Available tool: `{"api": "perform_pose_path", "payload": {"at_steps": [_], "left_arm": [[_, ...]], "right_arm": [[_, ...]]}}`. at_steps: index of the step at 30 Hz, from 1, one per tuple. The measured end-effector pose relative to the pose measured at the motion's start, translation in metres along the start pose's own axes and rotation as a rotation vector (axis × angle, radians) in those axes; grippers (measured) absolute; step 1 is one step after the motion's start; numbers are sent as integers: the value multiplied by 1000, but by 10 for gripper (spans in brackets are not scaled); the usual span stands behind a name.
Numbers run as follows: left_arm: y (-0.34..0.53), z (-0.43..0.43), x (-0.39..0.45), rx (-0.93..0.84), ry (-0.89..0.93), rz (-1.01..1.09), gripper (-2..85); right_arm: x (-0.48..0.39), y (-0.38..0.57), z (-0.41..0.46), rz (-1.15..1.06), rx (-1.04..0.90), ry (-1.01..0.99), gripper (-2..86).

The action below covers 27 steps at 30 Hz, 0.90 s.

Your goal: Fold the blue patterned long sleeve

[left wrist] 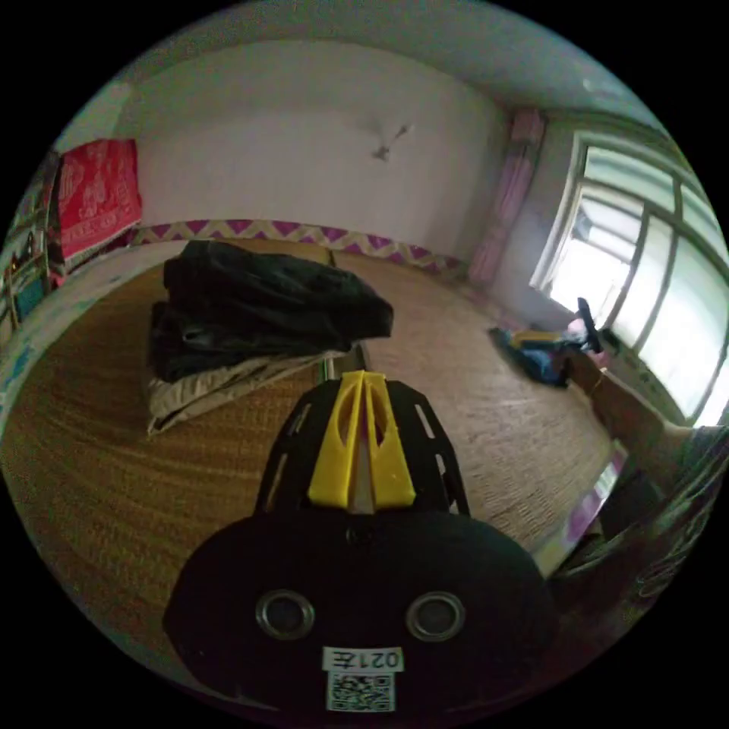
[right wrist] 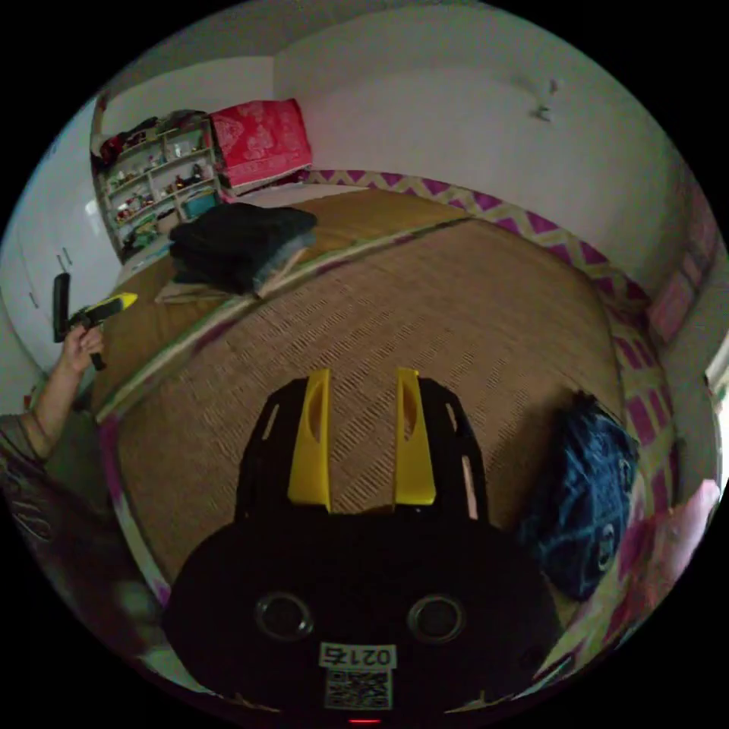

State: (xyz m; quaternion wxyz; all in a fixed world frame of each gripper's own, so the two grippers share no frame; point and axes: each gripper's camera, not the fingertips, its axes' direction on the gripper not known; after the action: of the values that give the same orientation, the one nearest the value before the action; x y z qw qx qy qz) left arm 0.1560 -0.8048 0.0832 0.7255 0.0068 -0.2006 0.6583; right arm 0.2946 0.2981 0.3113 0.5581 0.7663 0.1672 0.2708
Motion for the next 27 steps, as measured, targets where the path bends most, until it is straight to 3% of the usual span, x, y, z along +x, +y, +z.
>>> {"api": "perform_pose_path", "payload": {"at_steps": [2,6,13,20,27], "left_arm": [[9,11,30,-52,-55,28,-9],[25,32,73,-93,12,-45,-10],[45,64,137,-151,68,-39,-10],[72,105,176,-284,80,-66,-10],[90,118,182,-342,131,-117,-9]], "right_arm": [[22,31,-14,34,-11,114,142],[80,90,-29,134,-107,338,165],[108,125,-8,183,-191,413,173],[92,113,22,218,-239,602,69],[94,83,-21,300,-233,447,36]]}}
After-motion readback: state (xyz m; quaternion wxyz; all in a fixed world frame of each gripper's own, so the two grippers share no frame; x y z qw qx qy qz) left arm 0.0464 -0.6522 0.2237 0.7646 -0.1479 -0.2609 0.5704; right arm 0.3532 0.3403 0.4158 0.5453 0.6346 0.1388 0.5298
